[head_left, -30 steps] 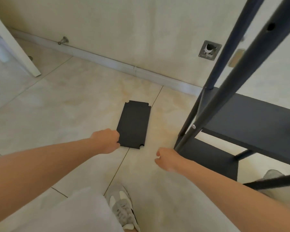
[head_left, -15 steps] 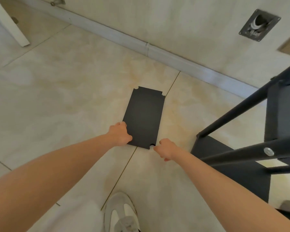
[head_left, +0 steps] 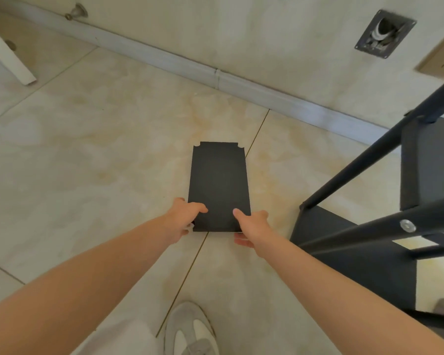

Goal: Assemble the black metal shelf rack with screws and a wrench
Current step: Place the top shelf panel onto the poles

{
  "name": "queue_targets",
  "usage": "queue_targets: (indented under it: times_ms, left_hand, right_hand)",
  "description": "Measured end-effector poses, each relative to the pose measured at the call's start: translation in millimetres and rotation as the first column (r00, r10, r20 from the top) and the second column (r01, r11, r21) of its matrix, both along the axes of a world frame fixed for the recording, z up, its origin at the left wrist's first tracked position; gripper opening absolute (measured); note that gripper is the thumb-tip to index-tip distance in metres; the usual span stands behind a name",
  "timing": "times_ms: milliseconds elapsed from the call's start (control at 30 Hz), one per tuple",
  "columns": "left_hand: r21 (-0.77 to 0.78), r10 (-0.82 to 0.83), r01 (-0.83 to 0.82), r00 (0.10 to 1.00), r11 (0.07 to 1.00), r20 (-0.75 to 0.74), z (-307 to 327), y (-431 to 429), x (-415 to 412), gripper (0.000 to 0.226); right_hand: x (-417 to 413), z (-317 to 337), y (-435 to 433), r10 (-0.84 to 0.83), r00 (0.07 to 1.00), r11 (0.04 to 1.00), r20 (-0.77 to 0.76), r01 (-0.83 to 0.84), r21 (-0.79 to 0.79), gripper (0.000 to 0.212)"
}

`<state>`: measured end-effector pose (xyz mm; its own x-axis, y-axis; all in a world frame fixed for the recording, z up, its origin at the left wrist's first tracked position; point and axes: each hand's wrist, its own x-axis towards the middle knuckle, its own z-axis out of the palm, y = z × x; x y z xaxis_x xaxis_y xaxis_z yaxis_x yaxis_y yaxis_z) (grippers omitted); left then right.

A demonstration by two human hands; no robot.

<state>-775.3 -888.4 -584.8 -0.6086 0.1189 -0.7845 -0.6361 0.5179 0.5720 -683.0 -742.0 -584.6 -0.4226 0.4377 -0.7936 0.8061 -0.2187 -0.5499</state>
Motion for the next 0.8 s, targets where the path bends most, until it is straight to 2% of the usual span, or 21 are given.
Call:
queue_targets:
  times_ms: [133,200,300,433,533,700,800]
  left_hand:
    - [0.084,0.132,-0.139,0.987,0.987,0.088,18,-3,-1,0.021]
    - [0.107,0.164,-0.181,0.976,0.978,0.145,33,-6,-4,0.02]
    - [0.14,0.168,-0.212,0.947,0.967,0.272,64,-10,-8,0.015]
    - [0.137,0.134,-0.187,0.937,0.973,0.324,109,-17,-2,0.001]
    - [0.16,0.124,-0.188,0.932,0.969,0.341,140,-23,11,0.002]
    - [0.245,0.034,-0.109,0.956,0.963,0.292,204,-40,31,0.014]
    - [0.246,-0.146,0.09,0.965,0.965,0.218,240,-48,47,0.026]
  right_hand:
    - [5,18,6,-0.21,0.973,0.977,-0.096,0.207,-0.044,0.038]
    - [7,32,10,-0.262,0.957,0.963,-0.128,0.251,-0.099,0.035]
    - [13,58,12,-0.218,0.967,0.963,-0.13,0.191,-0.193,0.024]
    - [24,98,13,-0.252,0.95,0.921,-0.182,0.178,-0.347,0.011]
    - [37,132,9,-0.242,0.933,0.92,-0.266,0.134,-0.37,0.01]
    - [62,205,11,-0.195,0.9,0.943,-0.389,0.063,-0.326,0.026]
    - [85,251,14,0.057,0.895,0.989,-0.441,-0.111,-0.097,0.018]
